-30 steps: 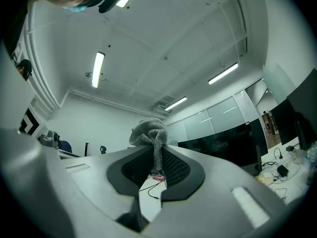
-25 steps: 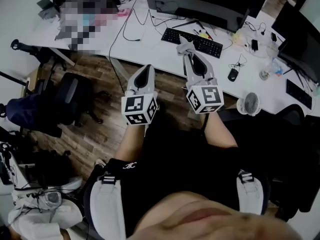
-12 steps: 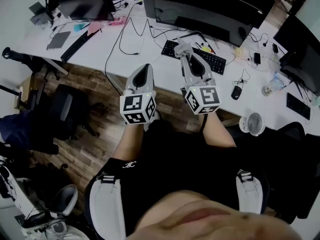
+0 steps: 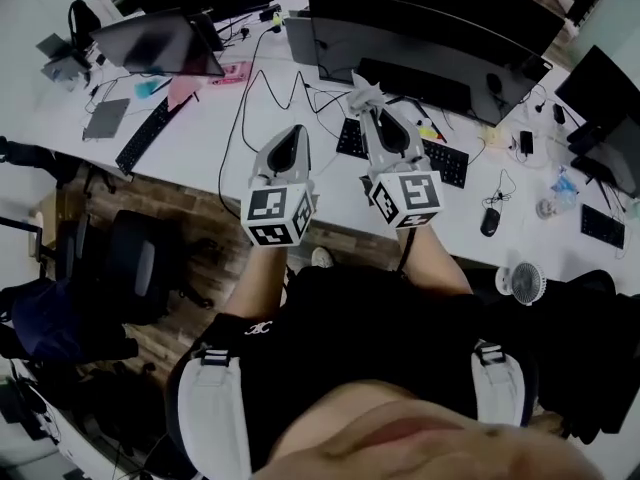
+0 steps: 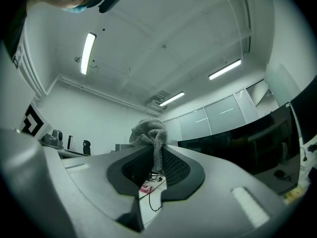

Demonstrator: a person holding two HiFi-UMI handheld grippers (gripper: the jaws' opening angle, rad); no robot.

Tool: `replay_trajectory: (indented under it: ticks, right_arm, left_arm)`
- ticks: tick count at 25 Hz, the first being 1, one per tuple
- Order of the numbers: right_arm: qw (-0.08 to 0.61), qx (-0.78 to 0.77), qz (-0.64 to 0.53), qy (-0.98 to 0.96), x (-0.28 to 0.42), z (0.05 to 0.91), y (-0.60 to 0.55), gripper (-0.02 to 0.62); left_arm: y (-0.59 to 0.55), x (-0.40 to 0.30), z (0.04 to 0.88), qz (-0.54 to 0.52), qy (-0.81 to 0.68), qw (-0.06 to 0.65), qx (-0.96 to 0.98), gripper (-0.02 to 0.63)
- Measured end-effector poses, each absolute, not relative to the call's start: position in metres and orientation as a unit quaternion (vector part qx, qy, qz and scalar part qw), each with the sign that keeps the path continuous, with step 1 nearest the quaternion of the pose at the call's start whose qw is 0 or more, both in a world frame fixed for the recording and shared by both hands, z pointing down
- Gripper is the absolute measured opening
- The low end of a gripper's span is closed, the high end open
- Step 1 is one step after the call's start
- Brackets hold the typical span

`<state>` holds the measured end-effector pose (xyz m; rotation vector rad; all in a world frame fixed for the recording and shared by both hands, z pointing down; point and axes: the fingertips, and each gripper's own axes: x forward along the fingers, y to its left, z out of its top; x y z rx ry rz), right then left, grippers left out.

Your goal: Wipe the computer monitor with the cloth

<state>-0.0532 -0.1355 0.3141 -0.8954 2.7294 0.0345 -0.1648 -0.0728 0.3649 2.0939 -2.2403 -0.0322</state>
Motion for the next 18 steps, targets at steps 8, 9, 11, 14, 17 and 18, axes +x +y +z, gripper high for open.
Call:
replay_trajectory:
  ticks: [8,9,11,14,17,18]
  right_arm:
    - [0.135,-0.329,-0.002,0.935,-0.121,0.311,-0.194,0.041]
    - [0.135,-0.332,-0.001,0.934,-0.126,0.311,-0.199,0.041]
    - [0.133,-0.335,0.002,0.933,-0.135,0.308,-0.208,0.043]
    - [0.124,-0.331,-0.003,0.935,-0.147,0.305,-0.226,0.043]
    - [0.116,-0.318,-0.018,0.941,-0.159,0.299,-0.240,0.043]
    - [0.117,-0.316,-0.015,0.942,-0.162,0.295,-0.244,0.043]
  left_arm:
    - [-0.139,-0.233,0.363,-0.017,-0.705,0.043,0.708,0.054]
    - [-0.146,-0.238,0.364,-0.016,-0.702,0.044,0.711,0.054]
    - [-0.158,-0.247,0.366,-0.016,-0.697,0.047,0.716,0.054]
    - [-0.172,-0.255,0.366,-0.020,-0.691,0.049,0.721,0.054]
    - [-0.182,-0.257,0.372,-0.018,-0.682,0.056,0.729,0.054]
    - [-0.185,-0.259,0.374,-0.016,-0.680,0.058,0.730,0.054]
